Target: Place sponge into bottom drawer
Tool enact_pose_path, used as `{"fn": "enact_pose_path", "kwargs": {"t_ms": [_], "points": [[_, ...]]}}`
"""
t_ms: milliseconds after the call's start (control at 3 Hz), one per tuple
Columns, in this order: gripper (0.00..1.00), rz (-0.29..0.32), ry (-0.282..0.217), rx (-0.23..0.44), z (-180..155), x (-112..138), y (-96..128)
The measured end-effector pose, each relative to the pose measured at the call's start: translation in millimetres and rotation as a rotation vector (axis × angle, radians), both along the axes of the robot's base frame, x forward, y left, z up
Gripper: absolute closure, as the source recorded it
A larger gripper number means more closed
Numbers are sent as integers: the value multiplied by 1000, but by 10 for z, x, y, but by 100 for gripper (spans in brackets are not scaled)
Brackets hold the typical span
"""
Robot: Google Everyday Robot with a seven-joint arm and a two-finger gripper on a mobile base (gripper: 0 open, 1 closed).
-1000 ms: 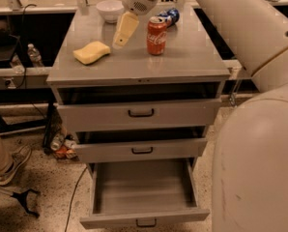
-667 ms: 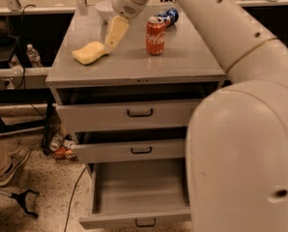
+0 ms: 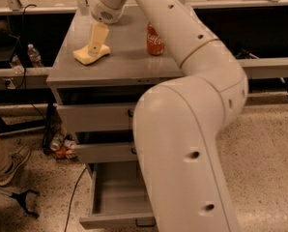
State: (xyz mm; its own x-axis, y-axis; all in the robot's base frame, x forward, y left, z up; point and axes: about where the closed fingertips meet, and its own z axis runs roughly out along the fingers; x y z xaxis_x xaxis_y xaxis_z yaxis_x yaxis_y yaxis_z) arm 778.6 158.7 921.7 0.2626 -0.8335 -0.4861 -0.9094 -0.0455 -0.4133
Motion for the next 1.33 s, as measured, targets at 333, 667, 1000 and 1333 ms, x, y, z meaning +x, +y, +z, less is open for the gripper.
{"fn": "enact_pose_path", "kwargs": {"t_ms": [333,667,1000,1333], "points": [[0,-44,96,9,-351,114,53],[0,-85,155,25,-560,163,-7],[0,-110,196,42,-689,187,-65],[23,-123,222,61,-746,194,-109]]}}
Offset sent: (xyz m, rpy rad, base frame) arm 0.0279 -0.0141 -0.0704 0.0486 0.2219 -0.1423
